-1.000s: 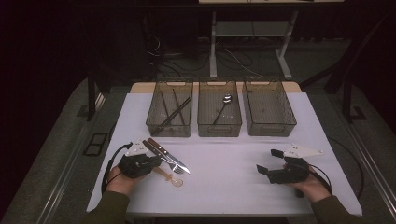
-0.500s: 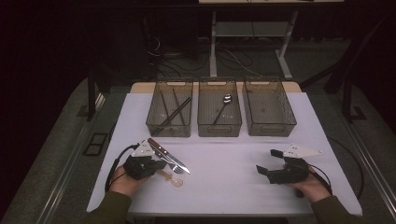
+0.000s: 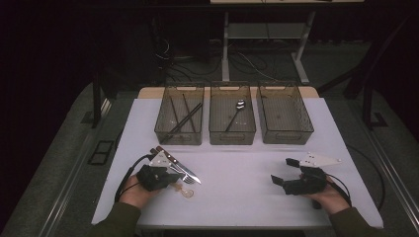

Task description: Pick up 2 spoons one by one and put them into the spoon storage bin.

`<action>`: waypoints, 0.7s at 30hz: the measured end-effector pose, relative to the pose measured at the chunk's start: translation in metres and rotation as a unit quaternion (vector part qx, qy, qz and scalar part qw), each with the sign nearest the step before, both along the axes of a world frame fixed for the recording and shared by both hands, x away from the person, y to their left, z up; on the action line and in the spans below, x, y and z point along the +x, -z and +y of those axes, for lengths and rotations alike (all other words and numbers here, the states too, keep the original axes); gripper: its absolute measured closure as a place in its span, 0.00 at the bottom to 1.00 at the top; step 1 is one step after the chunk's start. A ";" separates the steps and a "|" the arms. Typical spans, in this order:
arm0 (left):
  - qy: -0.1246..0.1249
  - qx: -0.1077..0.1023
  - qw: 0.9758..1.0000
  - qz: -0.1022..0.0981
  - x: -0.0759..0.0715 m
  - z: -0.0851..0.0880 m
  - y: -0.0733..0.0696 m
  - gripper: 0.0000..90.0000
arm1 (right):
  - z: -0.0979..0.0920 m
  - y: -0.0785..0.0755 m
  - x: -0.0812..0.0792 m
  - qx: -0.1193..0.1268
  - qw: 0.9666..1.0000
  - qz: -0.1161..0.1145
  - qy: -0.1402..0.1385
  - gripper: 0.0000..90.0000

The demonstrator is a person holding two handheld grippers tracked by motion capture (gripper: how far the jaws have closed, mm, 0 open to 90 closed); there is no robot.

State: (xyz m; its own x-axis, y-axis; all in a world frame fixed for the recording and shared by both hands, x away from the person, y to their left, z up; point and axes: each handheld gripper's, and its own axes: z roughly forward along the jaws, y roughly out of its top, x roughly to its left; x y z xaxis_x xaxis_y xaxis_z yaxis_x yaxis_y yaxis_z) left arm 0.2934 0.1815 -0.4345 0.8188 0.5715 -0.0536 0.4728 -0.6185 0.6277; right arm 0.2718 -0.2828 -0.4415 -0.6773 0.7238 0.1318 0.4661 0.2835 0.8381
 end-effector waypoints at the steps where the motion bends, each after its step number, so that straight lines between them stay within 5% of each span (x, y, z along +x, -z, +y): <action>1: 0.003 0.004 1.000 0.001 0.000 0.000 0.000 1.00 | 0.000 0.000 0.000 0.000 1.000 0.000 0.000 0.14; 7: -0.004 0.010 1.000 0.012 0.000 -0.001 -0.002 1.00 | 0.000 0.000 0.000 -0.001 1.000 0.000 0.000 0.14; 16: 0.003 0.010 1.000 -0.008 -0.004 -0.002 -0.002 0.99 | 0.000 0.000 0.000 0.000 1.000 -0.001 0.001 0.14; 21: 0.011 -0.007 1.000 -0.016 -0.018 -0.006 -0.008 0.99 | -0.001 0.000 0.000 0.001 1.000 -0.001 0.002 0.14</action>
